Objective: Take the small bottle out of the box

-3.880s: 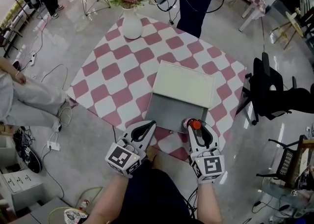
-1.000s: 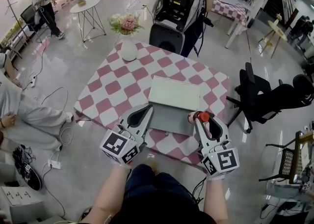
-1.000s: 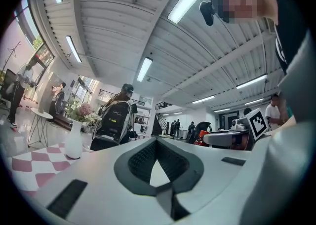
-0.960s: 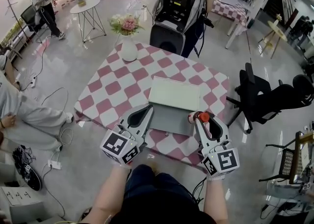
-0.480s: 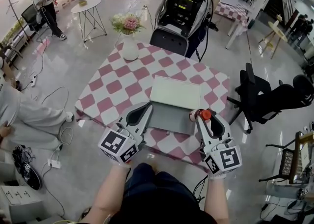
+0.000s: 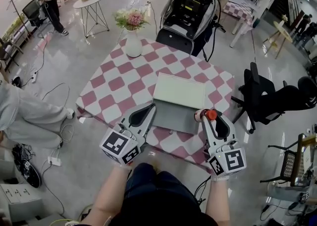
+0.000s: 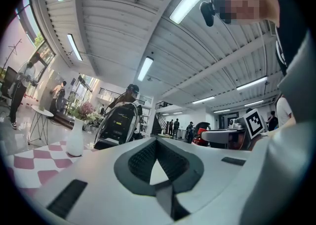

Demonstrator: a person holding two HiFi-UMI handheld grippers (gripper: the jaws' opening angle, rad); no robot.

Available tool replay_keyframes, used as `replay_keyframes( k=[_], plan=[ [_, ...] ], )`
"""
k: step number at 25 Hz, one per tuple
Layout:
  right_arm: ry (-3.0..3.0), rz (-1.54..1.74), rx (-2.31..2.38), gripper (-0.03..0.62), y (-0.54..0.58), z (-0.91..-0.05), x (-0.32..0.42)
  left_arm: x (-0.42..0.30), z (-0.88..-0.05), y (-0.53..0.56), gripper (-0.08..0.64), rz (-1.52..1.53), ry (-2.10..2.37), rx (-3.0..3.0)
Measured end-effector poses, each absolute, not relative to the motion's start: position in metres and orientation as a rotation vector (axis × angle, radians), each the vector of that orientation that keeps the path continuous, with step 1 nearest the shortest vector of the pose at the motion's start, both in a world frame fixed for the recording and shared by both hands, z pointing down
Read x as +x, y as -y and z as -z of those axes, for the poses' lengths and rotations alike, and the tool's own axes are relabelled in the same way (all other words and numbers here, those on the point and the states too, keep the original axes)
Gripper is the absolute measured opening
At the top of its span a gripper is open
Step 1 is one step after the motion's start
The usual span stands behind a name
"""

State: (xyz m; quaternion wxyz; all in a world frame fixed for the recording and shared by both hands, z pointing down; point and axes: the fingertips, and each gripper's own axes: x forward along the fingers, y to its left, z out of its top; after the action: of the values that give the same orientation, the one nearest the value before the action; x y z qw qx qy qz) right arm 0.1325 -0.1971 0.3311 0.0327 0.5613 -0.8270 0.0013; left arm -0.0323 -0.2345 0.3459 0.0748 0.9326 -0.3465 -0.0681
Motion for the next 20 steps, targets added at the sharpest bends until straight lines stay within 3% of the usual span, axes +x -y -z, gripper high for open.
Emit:
replay_keyframes(
  k=[20],
  plan=[
    [2.505, -0.005, 1.72, 0.144, 0.198, -0.34, 0.132, -0.031, -0.364, 0.233, 0.002, 0.185, 0.989, 2.773]
  ],
)
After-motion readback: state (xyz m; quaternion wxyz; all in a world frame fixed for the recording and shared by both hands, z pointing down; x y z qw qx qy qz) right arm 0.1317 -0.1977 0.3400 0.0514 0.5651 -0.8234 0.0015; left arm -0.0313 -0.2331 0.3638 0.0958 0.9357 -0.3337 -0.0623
